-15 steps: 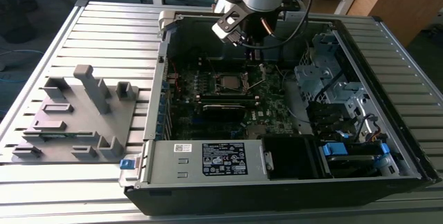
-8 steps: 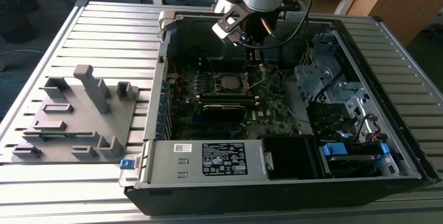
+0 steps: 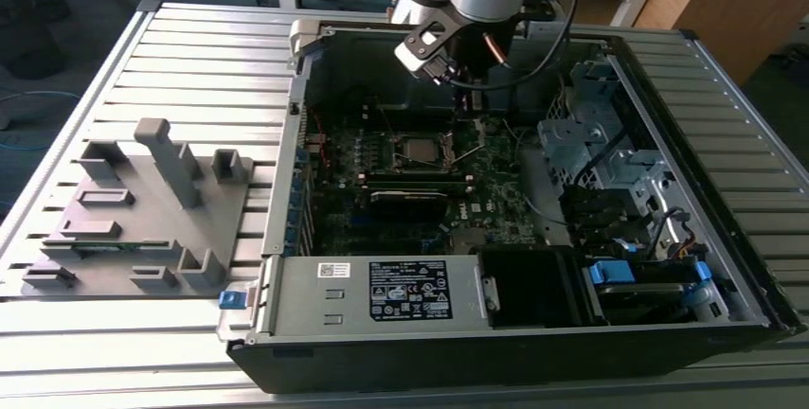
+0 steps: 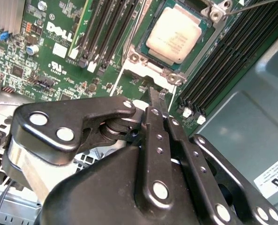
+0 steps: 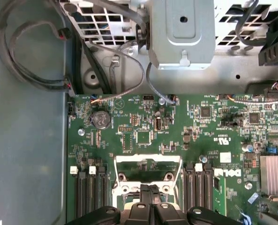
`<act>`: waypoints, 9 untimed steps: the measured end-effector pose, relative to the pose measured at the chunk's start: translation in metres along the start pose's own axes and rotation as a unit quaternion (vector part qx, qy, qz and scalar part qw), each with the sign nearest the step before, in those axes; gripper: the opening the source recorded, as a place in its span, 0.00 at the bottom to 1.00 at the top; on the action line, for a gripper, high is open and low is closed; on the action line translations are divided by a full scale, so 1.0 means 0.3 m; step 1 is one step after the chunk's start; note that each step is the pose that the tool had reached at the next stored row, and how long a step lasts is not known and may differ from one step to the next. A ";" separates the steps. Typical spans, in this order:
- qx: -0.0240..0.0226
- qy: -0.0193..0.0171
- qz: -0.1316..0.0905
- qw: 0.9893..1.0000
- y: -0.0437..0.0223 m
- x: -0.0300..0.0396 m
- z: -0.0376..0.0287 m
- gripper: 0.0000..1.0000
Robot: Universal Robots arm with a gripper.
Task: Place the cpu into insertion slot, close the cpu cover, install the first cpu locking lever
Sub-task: 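Close the cpu cover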
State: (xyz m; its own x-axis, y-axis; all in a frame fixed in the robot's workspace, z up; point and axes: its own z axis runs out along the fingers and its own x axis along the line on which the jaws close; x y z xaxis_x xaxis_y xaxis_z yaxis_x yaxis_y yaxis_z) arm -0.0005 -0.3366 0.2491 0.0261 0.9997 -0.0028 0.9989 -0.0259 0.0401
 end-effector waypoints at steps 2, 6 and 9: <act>0.000 0.000 0.000 1.000 0.009 0.000 0.001 0.10; 0.000 0.000 0.000 1.000 0.027 0.001 0.002 0.10; 0.000 0.000 0.000 1.000 0.032 0.001 0.002 0.10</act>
State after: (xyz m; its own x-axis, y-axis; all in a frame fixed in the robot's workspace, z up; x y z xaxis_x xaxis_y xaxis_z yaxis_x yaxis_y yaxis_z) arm 0.0091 -0.3366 0.2488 0.0260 0.9997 -0.0027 0.9989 -0.0259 0.0401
